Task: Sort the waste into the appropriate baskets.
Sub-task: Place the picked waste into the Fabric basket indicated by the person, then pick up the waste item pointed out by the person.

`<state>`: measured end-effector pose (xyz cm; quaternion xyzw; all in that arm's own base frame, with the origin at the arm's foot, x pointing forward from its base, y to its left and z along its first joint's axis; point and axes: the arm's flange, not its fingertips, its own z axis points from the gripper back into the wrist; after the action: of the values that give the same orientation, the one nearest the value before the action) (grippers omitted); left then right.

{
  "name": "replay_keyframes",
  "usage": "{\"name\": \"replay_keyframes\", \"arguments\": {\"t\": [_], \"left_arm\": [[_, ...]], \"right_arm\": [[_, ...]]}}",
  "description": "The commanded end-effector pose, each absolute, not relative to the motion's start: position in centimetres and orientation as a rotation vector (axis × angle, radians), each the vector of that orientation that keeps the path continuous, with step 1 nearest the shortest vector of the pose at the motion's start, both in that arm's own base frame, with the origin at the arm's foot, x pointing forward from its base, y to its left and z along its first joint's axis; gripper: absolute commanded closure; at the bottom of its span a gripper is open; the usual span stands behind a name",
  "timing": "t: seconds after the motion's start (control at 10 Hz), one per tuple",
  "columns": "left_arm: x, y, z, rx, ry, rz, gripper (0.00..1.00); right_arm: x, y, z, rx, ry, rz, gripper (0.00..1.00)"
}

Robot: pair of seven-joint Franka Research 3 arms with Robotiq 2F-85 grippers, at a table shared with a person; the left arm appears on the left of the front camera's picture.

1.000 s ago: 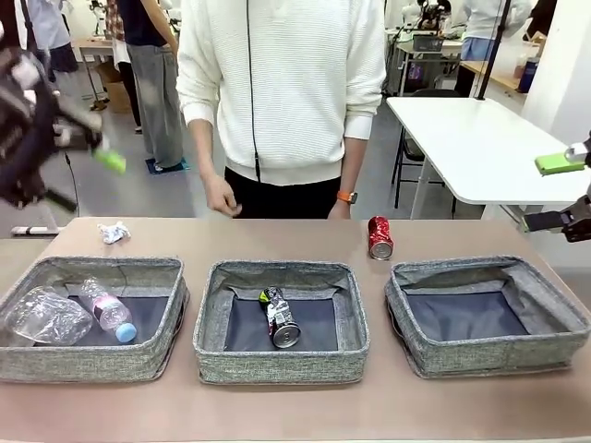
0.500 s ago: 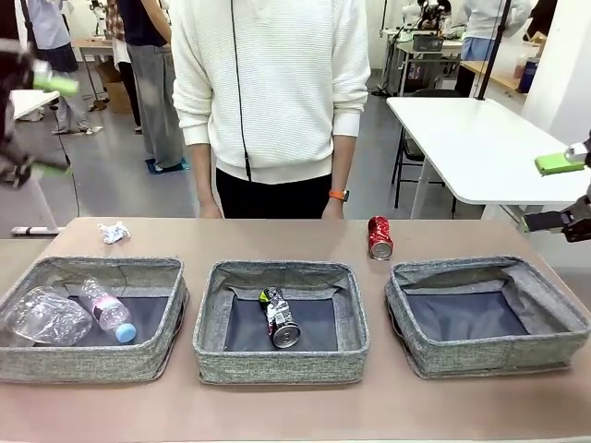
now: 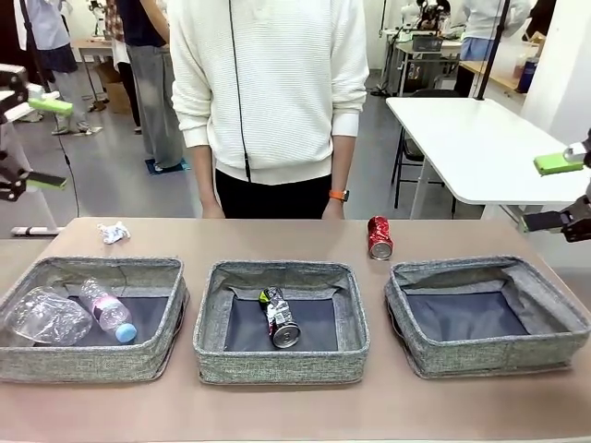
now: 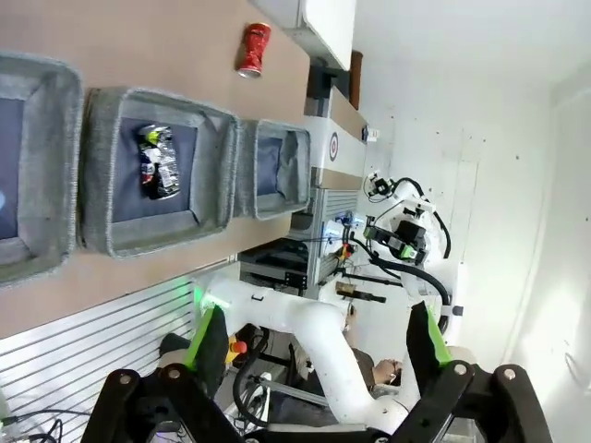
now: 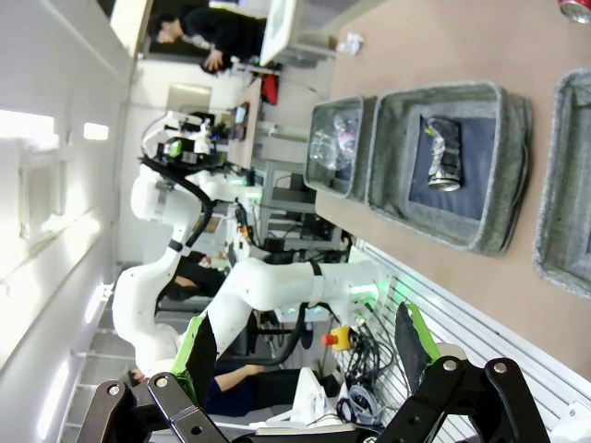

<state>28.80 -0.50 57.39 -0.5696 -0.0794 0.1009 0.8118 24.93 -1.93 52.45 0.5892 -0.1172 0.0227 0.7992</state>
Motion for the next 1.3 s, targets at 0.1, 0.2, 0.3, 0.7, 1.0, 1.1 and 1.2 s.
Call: {"name": "replay_keyframes", "arguments": {"t": [0.1,0.2,0.3,0.7,1.0,1.1,1.2], "left_arm": [[29.17,-0.32,57.52,-1.233,-0.157,0.226,0.0],[29.17,-0.32,57.52,-1.233,-0.157,0.226,0.0],[29.17,-0.32,57.52,-1.233,-0.157,0.226,0.0],[29.17,-0.32,57.52,-1.233,-0.157,0.226,0.0],[29.17,-0.32,57.52,-1.233,-0.157,0.226,0.0],[29.17,-0.32,57.52,-1.233,-0.157,0.226,0.0],[29.17,-0.32,57.52,-1.233,-0.157,0.226,0.0]], "right_arm": [[25.27,-1.67,52.72,1.269,-0.269,0.053,0.0],[25.27,-1.67,52.72,1.269,-0.269,0.053,0.0],[25.27,-1.67,52.72,1.269,-0.269,0.053,0.0],[25.27,-1.67,52.72,1.269,-0.269,0.053,0.0],[25.27,-1.67,52.72,1.269,-0.269,0.053,0.0],[25.27,-1.67,52.72,1.269,-0.269,0.053,0.0],[25.27,-1.67,52.72,1.269,-0.269,0.053,0.0]]}}
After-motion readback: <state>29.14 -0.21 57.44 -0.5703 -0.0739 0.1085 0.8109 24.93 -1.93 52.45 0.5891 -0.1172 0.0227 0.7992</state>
